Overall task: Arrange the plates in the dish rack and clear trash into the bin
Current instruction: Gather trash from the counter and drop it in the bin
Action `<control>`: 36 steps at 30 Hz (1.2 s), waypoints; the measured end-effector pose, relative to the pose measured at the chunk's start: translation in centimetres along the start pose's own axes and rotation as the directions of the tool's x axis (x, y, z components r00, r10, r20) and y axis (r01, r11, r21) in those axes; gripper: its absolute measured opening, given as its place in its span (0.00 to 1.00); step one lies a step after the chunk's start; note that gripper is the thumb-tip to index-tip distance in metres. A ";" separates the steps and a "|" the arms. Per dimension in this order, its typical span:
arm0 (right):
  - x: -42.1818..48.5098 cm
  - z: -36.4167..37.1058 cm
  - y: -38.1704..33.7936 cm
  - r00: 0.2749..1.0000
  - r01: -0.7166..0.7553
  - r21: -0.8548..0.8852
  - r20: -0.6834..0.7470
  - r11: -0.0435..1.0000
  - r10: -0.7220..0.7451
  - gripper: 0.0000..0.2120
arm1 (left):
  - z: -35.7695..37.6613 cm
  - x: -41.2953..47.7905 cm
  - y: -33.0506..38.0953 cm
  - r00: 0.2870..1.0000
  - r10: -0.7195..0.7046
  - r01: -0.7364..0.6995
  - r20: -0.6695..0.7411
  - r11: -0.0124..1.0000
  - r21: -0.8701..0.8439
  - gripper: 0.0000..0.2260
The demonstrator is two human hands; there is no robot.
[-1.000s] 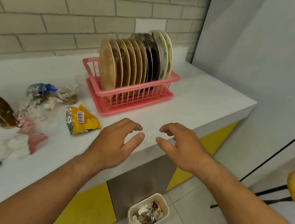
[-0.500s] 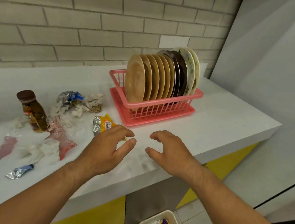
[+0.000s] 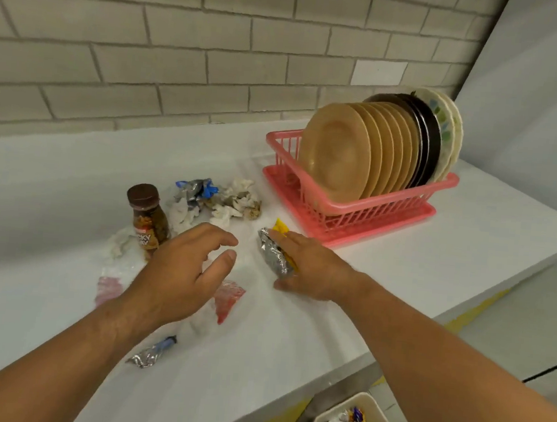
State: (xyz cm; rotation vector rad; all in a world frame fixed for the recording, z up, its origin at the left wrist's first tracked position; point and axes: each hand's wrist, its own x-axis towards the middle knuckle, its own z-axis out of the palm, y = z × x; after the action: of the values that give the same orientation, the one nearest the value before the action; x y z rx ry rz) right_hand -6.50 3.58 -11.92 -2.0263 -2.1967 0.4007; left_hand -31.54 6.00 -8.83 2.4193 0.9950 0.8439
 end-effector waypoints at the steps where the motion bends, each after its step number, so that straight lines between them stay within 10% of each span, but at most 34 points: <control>1: 0.1 0.5 0.0 1.000 -0.020 -0.059 -0.009 0.998 0.019 0.44 | 0.0 -0.2 -0.6 1.000 -0.006 0.006 0.004 1.000 -0.012 0.10; 8: -3.2 4.5 -1.3 0.952 -0.231 -0.088 -0.227 0.969 0.206 0.39 | 0.9 -0.9 -2.4 0.995 0.011 -0.015 0.095 0.999 0.036 0.14; 18: -4.6 5.6 -2.3 0.955 -0.089 0.077 -0.276 0.993 0.107 0.18 | 2.4 -1.6 -2.7 0.969 0.051 -0.120 0.242 0.952 0.282 0.23; 25: -4.5 5.1 -3.4 0.955 -0.092 0.033 -0.281 0.995 0.098 0.18 | 3.7 2.2 -2.3 0.879 -0.285 0.041 0.382 0.844 0.535 0.41; 36: -5.3 0.7 -2.2 0.925 -0.224 -0.020 -0.319 0.974 0.206 0.18 | 7.0 4.9 -1.7 0.864 -0.167 -0.156 0.475 0.808 0.569 0.18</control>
State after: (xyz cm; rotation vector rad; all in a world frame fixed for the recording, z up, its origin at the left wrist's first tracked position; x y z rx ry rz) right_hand -8.33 -1.87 -11.49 -2.1911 -1.8246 0.0280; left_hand -24.97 9.86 -13.12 2.9052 1.1580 -0.1899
